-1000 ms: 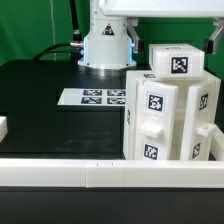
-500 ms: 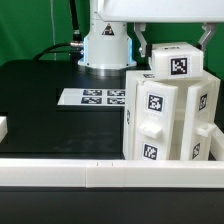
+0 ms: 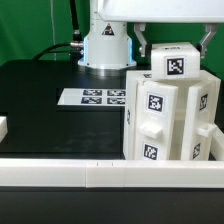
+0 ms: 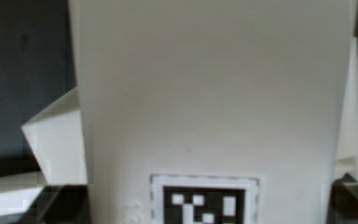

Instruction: Assemble cabinet

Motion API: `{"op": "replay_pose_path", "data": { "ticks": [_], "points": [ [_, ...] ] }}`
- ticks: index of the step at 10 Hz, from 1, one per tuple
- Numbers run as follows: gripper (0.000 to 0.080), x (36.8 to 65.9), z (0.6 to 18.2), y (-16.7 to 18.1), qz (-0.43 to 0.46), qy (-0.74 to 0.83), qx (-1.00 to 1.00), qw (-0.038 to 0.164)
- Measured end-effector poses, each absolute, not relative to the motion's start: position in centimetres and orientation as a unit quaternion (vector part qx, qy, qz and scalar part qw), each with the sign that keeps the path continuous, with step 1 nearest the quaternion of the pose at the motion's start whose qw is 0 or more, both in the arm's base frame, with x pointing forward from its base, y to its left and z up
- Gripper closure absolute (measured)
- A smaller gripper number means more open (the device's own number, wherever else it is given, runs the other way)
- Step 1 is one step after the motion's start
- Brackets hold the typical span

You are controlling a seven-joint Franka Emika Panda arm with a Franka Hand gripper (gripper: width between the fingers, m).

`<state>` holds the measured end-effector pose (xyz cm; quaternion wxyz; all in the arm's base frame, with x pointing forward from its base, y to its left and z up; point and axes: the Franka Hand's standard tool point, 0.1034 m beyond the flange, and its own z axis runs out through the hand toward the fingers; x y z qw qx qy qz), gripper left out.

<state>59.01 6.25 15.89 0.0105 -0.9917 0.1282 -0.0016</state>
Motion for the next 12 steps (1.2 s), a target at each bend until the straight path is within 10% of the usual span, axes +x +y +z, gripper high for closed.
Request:
{"op": "replay_pose_path", "data": {
  "ticks": [12],
  "points": [
    [0.0245, 58.89, 15.70, 7.08, 0.020, 0.647, -0.762, 0.027]
  ]
}}
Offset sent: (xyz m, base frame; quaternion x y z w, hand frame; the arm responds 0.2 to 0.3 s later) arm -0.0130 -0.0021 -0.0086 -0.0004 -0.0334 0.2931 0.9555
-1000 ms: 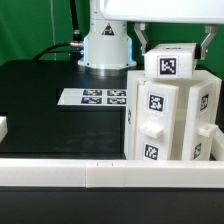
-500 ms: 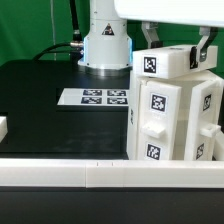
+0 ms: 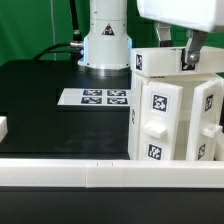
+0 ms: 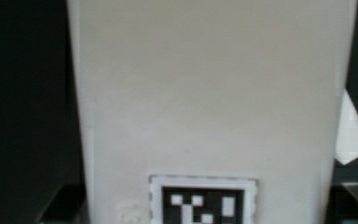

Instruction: Assemble cabinet

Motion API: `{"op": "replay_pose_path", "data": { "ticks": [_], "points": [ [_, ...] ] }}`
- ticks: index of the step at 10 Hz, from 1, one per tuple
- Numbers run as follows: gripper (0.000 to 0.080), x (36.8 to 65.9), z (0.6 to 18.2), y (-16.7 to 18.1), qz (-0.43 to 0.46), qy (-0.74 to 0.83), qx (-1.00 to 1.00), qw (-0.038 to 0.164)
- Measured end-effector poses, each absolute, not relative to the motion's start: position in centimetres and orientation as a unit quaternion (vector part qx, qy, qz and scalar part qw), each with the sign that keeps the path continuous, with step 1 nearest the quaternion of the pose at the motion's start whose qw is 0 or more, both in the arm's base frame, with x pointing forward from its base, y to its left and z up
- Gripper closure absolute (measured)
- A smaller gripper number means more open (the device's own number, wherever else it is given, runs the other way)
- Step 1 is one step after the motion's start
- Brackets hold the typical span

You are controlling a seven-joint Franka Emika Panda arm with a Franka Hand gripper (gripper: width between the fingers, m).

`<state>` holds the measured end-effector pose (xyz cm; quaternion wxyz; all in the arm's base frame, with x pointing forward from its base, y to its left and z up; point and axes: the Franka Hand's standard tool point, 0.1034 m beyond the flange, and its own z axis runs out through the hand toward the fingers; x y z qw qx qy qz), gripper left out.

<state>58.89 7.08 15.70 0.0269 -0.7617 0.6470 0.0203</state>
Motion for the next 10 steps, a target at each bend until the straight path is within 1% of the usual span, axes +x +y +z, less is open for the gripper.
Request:
{"op": "replay_pose_path", "data": {
  "ticks": [2, 3, 4, 5, 6, 7, 8, 10],
  "points": [
    [0.0245, 58.9, 15.7, 7.3, 0.023, 0.679, -0.733, 0.028],
    [0.0158, 58.9, 15.7, 7.3, 0.022, 0.670, -0.741, 0.028],
    [0.0158, 58.9, 15.7, 7.3, 0.022, 0.670, -0.742, 0.028],
    [0.0028, 58.9, 15.9, 7.3, 0.023, 0.660, -0.750, 0.028],
    [0.0028, 59.1, 16.4, 7.5, 0.022, 0.658, -0.752, 0.036],
    [0.0004, 59.3, 17.0, 7.5, 0.020, 0.653, -0.756, 0.042],
    [0.0000, 59.4, 17.6, 7.7, 0.020, 0.651, -0.757, 0.050],
    [0.0002, 59.4, 17.6, 7.8, 0.020, 0.635, -0.771, 0.051]
  ]
}}
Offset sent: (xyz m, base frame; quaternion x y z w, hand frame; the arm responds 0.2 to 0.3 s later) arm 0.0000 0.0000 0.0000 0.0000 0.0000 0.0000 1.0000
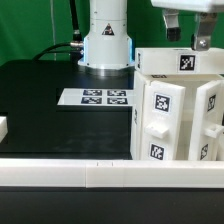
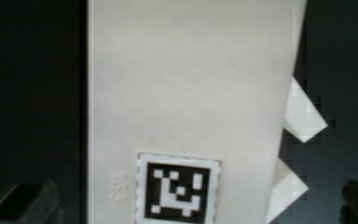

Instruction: Assemble cabinet

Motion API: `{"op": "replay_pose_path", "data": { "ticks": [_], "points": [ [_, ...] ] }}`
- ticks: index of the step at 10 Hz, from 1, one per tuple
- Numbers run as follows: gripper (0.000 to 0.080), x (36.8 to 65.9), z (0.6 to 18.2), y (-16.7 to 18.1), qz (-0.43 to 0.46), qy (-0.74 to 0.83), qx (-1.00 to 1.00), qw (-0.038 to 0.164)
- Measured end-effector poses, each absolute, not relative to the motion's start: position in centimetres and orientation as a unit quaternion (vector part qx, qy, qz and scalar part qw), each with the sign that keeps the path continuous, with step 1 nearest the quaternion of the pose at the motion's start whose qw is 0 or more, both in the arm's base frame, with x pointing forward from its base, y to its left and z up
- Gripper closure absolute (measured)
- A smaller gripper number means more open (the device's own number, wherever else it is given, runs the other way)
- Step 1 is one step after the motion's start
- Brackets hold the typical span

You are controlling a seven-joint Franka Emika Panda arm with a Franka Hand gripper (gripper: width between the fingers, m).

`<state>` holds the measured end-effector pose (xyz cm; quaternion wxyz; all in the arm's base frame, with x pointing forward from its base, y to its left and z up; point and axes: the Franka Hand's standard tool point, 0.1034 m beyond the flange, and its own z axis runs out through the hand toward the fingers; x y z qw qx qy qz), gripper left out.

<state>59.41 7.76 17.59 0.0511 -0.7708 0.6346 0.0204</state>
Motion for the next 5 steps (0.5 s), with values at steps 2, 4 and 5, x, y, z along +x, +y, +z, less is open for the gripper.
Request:
{"op": "replay_pose_path", "data": {
  "ticks": [2, 4, 5],
  "points": [
    [0.0002, 59.2, 17.2, 8.0, 0.028, 0.595, -0.802, 0.042],
    [0.0002, 59.9, 17.6, 8.4, 0.030, 0.477, -0.877, 0.042],
    [0.0002, 60.3, 17.7, 8.4, 0.029, 0.432, -0.900, 0.043]
  ]
}}
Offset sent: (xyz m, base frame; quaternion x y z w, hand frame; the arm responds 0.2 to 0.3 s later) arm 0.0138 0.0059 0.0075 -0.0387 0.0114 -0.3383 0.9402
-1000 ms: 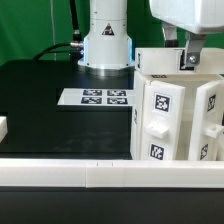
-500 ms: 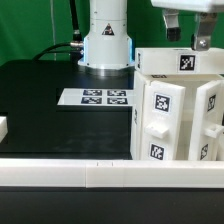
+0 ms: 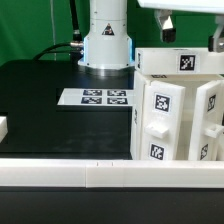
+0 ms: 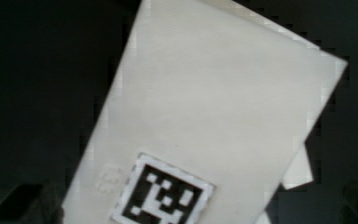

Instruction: Assemble cabinet

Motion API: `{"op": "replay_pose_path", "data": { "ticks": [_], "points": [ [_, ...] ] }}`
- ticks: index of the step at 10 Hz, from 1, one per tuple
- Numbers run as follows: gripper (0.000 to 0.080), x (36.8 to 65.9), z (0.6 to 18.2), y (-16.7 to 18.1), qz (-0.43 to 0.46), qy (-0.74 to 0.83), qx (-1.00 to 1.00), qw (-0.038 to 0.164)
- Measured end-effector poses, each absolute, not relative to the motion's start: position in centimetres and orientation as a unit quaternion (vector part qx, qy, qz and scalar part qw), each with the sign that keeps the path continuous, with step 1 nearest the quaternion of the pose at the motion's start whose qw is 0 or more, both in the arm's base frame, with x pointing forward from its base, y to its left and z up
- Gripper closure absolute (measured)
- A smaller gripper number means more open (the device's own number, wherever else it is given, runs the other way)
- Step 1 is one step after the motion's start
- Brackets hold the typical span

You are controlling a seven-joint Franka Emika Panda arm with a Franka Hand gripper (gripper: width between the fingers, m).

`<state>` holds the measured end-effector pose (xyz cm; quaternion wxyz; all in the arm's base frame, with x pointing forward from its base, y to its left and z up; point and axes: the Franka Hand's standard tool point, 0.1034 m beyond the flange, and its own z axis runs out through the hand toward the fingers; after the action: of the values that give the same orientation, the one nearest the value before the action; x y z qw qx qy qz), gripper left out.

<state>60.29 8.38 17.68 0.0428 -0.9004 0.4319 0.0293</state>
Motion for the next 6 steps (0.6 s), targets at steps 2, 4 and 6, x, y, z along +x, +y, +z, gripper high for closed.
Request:
{"op": "replay_pose_path", "data": {
  "ticks": [2, 4, 6],
  "points": [
    [0.0002, 60.54, 17.76, 8.14, 0.025, 0.315, -0.948, 0.046],
    [0.0002, 60.55, 17.75, 8.08, 0.019, 0.210, -0.976, 0.048],
    [0.0002, 60.56, 17.74, 8.02, 0.016, 0.142, -0.989, 0.049]
  ]
}}
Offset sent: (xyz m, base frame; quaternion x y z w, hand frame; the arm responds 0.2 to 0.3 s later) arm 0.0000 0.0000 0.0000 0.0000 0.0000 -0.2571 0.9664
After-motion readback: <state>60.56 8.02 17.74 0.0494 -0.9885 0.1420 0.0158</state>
